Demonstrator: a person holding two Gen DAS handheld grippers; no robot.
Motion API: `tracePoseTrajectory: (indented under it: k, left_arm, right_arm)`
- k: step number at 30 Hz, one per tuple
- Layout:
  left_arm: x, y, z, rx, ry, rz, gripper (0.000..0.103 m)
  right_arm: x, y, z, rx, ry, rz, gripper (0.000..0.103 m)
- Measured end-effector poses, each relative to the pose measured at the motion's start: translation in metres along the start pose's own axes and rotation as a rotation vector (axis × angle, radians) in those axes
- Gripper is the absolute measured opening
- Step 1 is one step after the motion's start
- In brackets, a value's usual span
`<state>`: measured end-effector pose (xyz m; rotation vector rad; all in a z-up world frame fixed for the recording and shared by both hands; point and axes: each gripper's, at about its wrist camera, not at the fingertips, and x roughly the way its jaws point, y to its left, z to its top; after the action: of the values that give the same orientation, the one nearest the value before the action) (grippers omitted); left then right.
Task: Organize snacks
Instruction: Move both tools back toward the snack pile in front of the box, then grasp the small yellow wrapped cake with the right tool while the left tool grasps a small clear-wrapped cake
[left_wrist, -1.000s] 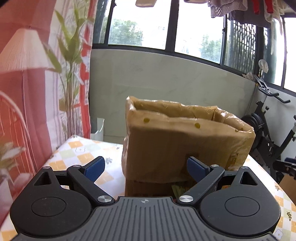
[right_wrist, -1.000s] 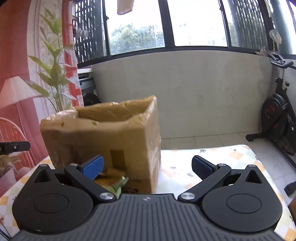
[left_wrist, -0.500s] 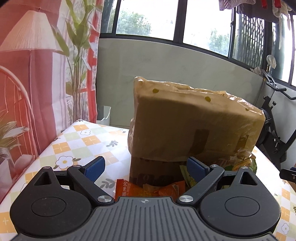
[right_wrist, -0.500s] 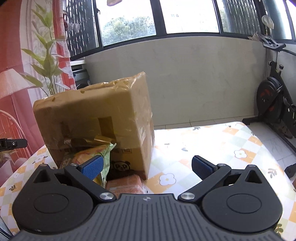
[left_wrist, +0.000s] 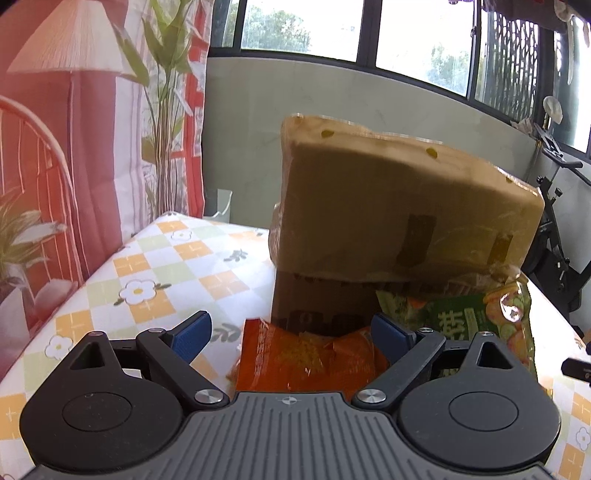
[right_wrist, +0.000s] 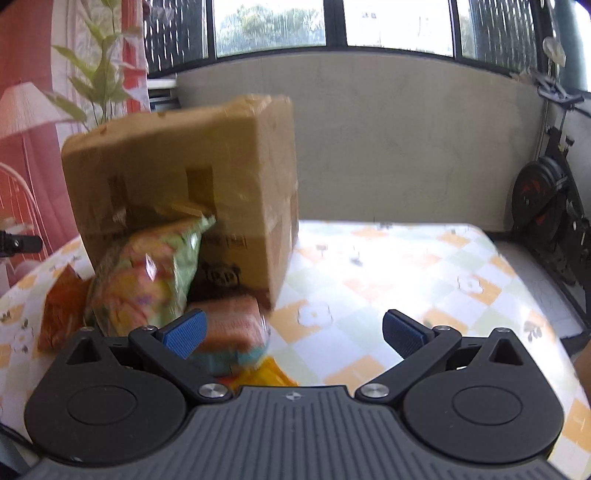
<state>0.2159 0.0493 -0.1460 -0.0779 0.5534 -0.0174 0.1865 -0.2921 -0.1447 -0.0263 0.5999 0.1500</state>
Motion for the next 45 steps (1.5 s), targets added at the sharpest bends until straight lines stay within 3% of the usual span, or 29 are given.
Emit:
tracePoseTrajectory:
  k: [10, 18, 22, 26, 31, 40, 45]
  left_arm:
    - [0.006, -0.004, -0.018, 0.002, 0.056, -0.031, 0.089]
    - [0.006, -0.009, -0.025, 0.021, 0.073, -0.045, 0.085]
    - [0.007, -0.007, -0.028, 0.02, 0.094, -0.049, 0.084]
    - [0.008, -0.005, -0.031, 0.015, 0.108, -0.052, 0.083]
    - [0.011, -0.006, -0.033, 0.018, 0.122, -0.07, 0.083]
    - [0.022, -0.004, -0.033, 0.012, 0.153, -0.062, 0.084]
    - [0.021, 0.009, -0.027, -0.026, 0.136, -0.046, 0.085]
  right_arm:
    - [0.013, 0.0, -0.029, -0.096, 0.126, 0.0, 0.095]
    - [0.039, 0.005, -0.023, -0.196, 0.162, 0.109, 0.066]
    - [0.049, 0.004, -0.022, -0.183, 0.2, 0.167, 0.059]
    - [0.047, 0.005, -0.021, -0.152, 0.206, 0.185, 0.037]
    - [0.036, 0.005, -0.02, -0.127, 0.194, 0.161, 0.037]
    - [0.009, -0.001, -0.008, 0.029, 0.085, 0.125, 0.036]
    - [0.006, 0.009, -0.001, 0.008, 0.064, 0.137, 0.036]
